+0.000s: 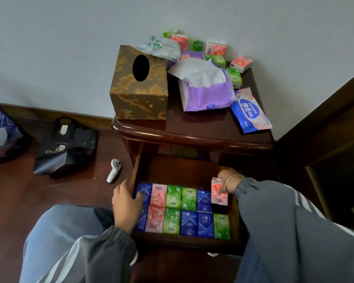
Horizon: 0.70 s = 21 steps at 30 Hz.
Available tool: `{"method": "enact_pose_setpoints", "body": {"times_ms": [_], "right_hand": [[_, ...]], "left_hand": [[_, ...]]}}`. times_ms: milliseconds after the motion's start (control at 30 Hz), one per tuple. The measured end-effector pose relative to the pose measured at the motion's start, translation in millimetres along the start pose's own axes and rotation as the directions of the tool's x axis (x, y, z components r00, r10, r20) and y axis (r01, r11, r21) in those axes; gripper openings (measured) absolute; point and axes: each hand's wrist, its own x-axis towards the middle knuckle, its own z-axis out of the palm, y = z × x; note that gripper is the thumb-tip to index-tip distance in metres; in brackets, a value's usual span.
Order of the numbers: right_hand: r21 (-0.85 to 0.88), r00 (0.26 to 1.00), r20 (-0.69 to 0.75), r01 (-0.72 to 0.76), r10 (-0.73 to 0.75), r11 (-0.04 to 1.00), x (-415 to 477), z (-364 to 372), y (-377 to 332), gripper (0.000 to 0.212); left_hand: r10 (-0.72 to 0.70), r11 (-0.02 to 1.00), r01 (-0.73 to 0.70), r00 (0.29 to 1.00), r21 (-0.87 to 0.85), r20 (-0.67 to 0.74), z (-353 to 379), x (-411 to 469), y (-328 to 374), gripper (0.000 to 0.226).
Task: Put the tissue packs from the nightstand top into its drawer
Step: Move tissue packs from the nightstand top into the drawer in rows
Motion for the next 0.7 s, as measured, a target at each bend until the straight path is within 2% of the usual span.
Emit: {"method": "enact_pose_setpoints", "body": {"times_ms": [133, 233, 300, 367, 467, 567, 700], "right_hand": [[-0.178, 0.991, 0.129, -0.002, 0.025, 0.984, 10, 6, 0, 0.050], [-0.277, 0.974, 0.227, 0.058, 0.007, 0.959, 18, 22, 5, 0.025], [-0.381, 0.970, 0.241, 0.089, 0.006, 0.920, 22, 31, 7, 0.032], [-0.459, 0.981, 0.188, 0.121, -0.037, 0.880, 28, 38, 9, 0.040], [-0.386, 0.985, 0.140, 0.144, -0.096, 0.911, 33, 55, 5, 0.051], [-0.300, 0.983, 0.180, 0.097, -0.044, 0.949, 32, 69, -6, 0.065], [-0.159, 0.989, 0.143, -0.011, 0.034, 0.987, 28, 80, -12, 0.084]], "left_hand": [[-0.043, 0.998, 0.047, 0.995, -0.043, 0.087, 6, 7, -7, 0.043], [-0.086, 0.990, 0.103, 0.983, -0.099, 0.162, 10, 10, -7, 0.035], [-0.104, 0.984, 0.129, 0.976, -0.121, 0.192, 12, 10, -7, 0.036], [-0.109, 0.984, 0.133, 0.975, -0.119, 0.191, 13, 10, -7, 0.036], [-0.102, 0.987, 0.122, 0.979, -0.106, 0.179, 13, 10, -8, 0.035], [-0.097, 0.991, 0.112, 0.981, -0.078, 0.169, 13, 10, -10, 0.044], [-0.080, 0.993, 0.093, 0.983, -0.073, 0.165, 13, 9, -10, 0.045]]}}
